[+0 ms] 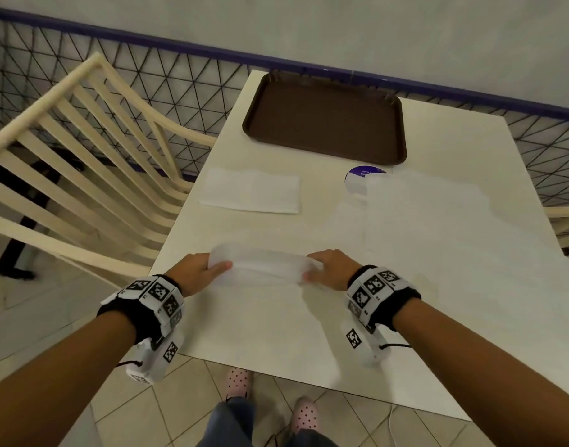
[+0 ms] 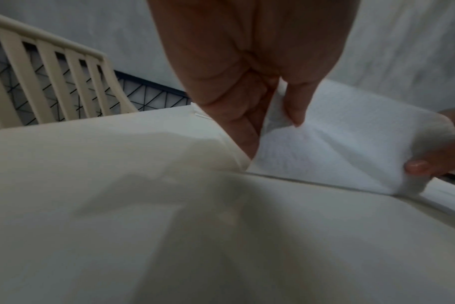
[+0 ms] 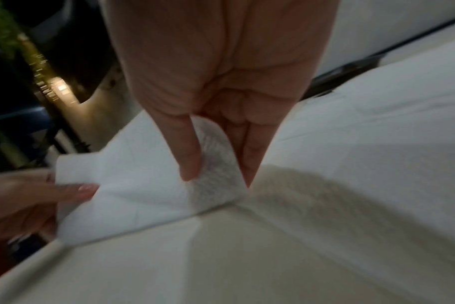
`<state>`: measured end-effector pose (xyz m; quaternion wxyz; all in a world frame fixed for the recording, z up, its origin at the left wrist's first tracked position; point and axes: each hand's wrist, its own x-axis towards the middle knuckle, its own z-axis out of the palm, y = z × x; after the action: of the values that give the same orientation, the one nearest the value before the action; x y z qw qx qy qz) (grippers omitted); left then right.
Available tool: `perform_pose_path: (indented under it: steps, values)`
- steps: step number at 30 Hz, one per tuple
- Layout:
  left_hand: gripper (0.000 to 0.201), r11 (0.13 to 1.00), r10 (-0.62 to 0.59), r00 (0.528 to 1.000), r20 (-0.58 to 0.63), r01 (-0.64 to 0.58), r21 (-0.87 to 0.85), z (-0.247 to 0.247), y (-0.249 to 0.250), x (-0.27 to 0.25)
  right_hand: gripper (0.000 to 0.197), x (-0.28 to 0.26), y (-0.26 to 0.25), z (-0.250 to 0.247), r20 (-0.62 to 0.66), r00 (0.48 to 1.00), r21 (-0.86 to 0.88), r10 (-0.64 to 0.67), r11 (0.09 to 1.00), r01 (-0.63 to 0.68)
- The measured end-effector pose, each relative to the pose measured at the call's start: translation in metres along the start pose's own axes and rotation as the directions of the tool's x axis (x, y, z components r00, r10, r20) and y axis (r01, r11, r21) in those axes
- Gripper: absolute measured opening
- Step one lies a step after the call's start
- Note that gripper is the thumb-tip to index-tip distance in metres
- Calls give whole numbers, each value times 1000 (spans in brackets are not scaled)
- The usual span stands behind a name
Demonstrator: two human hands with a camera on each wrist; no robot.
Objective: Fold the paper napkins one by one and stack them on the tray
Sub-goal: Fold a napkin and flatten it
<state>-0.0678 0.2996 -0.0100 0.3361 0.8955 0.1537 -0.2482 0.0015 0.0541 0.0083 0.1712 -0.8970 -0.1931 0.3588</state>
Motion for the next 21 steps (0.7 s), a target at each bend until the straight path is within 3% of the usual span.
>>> perform_pose_path:
  steps: [2,5,8,14,18,21]
  values:
    - [42,998,-16,1000,9,16,-56,-3,-3,7,34,9,7,-4,-8,998,136,67,989,-66]
    - [40,987,-59,998,27,62,-147,-9,-9,17,18,23,10,-5,2,987,320,159,935,-151]
    - [39,978,-111,993,37,115,-172,-14,-14,24,29,33,6,-6,-1,980,444,200,878,-179]
    - [38,963,-174,984,35,178,-202,-19,-14,36,20,50,1,-6,-9,968,409,250,884,-225]
    - [30,965,-186,981,61,194,-176,-20,-14,40,26,54,-1,-6,-31,966,344,258,910,-232]
    - [38,972,-200,978,62,206,-113,-19,-12,41,29,56,-1,-6,-23,959,337,281,906,-257]
